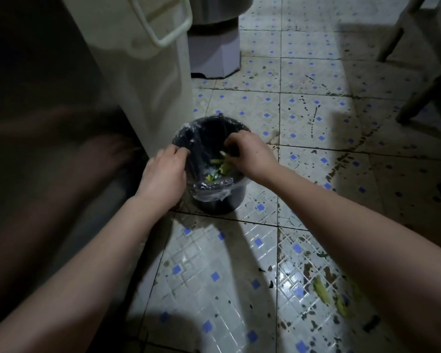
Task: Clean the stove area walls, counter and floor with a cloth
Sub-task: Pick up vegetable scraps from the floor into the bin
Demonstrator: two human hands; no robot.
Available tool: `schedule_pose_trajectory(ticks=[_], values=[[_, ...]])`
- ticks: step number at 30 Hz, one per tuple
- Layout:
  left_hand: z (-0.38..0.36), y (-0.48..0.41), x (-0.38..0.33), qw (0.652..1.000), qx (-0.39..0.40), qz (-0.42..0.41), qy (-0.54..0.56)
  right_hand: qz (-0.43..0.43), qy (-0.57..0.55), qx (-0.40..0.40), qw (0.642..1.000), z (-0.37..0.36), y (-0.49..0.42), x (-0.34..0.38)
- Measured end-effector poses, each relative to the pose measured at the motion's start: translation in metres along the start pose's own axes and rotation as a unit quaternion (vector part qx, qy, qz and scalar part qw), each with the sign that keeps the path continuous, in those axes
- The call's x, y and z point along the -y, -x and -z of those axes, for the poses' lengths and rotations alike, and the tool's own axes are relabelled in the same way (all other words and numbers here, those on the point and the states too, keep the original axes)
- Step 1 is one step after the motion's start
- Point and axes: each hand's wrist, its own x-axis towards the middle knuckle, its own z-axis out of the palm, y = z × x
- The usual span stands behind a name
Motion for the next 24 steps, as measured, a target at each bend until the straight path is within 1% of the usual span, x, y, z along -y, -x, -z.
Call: schedule_pose_trajectory(ticks=[5,12,18,24], values=[[0.004,0.001,-0.005,1.0,0.01,0.007,0.006,-0.013,0.002,0.007,1.0,0.006,0.005,-0.007],[0.0,-0.009,-0.046,0.999,0.017,-0.027,-0.003,-0.028,0.044,0.0,0.999,0.032,0.035,-0.046],[-0.007,-0.018,-0.095,0.996,0.013,-0.085,-0.021,-0.08,0.078,0.001,0.994,0.059,0.078,-0.092],[-0.026,-0.025,-0.146,0.987,0.021,-0.161,-0.021,-0.132,0.127,0.033,0.983,0.07,0.127,-0.132]])
